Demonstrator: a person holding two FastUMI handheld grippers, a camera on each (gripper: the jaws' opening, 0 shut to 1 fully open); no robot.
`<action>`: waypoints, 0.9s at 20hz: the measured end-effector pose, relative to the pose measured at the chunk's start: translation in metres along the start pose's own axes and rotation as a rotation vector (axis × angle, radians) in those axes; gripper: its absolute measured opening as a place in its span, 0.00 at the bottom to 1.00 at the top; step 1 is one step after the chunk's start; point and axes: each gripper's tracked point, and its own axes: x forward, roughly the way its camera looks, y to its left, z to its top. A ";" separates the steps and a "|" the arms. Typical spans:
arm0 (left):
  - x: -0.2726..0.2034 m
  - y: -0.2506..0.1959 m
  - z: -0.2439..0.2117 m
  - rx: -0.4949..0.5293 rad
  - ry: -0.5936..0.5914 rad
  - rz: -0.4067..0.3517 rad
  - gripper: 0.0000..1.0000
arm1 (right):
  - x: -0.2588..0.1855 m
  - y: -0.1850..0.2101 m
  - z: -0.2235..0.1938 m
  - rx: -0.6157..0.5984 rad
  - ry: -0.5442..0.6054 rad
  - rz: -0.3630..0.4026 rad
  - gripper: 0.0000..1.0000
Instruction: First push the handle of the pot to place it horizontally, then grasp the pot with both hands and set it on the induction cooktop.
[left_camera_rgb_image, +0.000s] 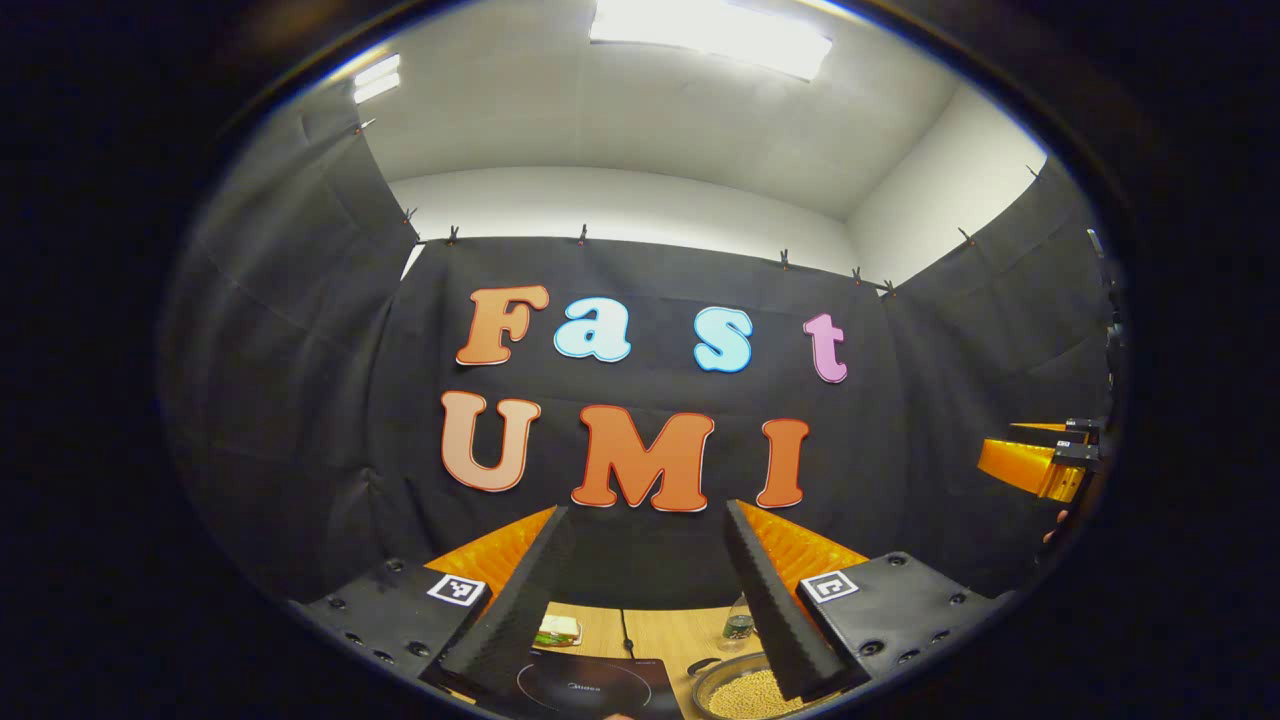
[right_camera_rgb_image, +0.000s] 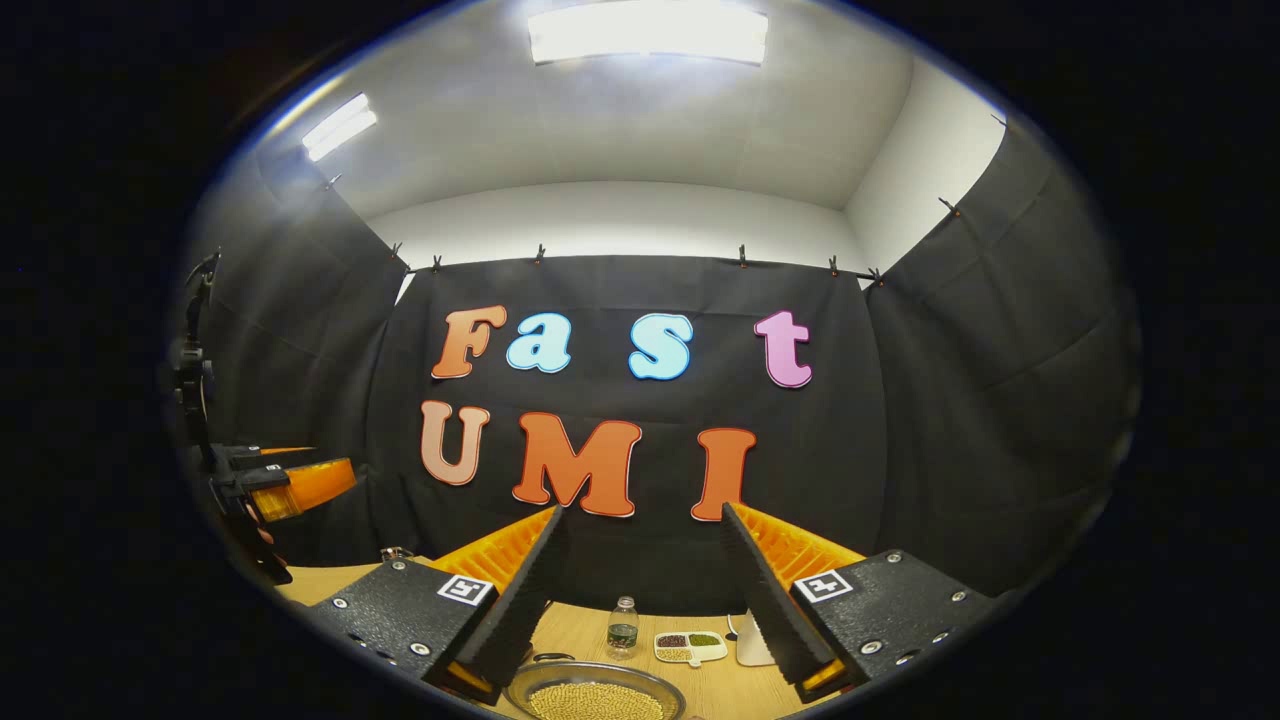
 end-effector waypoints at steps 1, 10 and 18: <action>-0.001 -0.002 -0.002 -0.007 0.003 -0.007 1.00 | -0.001 -0.001 -0.003 0.001 0.005 0.001 0.94; -0.008 -0.007 -0.012 0.003 0.027 -0.009 1.00 | -0.019 -0.013 -0.064 0.009 0.141 0.000 0.94; -0.012 -0.001 -0.020 0.022 0.027 0.028 0.99 | -0.036 -0.019 -0.146 0.025 0.329 0.009 0.93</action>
